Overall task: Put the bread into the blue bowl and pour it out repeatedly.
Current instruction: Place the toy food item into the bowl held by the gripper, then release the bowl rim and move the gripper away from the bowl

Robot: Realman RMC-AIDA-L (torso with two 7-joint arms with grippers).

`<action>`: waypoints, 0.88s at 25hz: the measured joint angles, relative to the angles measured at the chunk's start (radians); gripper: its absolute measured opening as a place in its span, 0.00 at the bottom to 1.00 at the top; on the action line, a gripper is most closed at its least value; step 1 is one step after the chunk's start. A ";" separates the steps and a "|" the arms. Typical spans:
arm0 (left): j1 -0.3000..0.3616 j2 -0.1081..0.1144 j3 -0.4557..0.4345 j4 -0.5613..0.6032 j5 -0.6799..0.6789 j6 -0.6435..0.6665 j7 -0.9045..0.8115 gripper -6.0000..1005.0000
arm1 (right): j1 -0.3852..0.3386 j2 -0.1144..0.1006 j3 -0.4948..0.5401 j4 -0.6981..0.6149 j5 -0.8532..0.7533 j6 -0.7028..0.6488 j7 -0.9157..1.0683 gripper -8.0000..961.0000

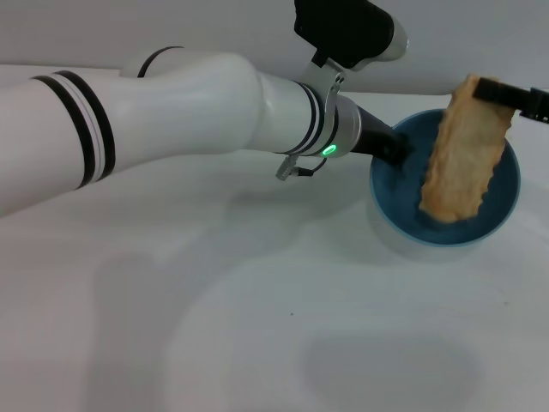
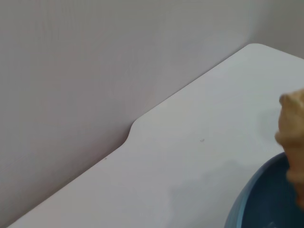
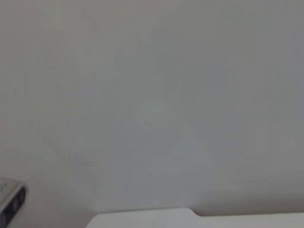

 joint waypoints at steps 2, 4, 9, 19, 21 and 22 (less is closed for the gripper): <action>0.000 0.000 0.000 0.000 0.000 0.000 0.000 0.00 | -0.002 0.000 -0.020 0.004 -0.002 0.003 0.000 0.17; 0.000 0.000 0.001 0.001 0.000 -0.001 0.000 0.00 | 0.001 -0.002 -0.038 0.030 -0.003 0.013 0.001 0.17; 0.001 0.000 0.001 0.002 -0.002 -0.001 0.000 0.00 | 0.000 -0.002 -0.038 0.038 -0.004 0.030 -0.006 0.19; -0.016 0.005 -0.011 -0.032 -0.010 0.034 0.000 0.00 | -0.101 0.002 -0.022 -0.062 0.212 -0.036 -0.137 0.45; -0.030 0.008 -0.044 -0.053 -0.008 0.090 0.000 0.00 | -0.137 -0.004 -0.022 -0.077 0.297 -0.034 -0.167 0.48; -0.033 0.009 -0.050 -0.057 -0.007 0.103 0.000 0.00 | -0.147 -0.011 -0.019 -0.077 0.318 -0.033 -0.169 0.48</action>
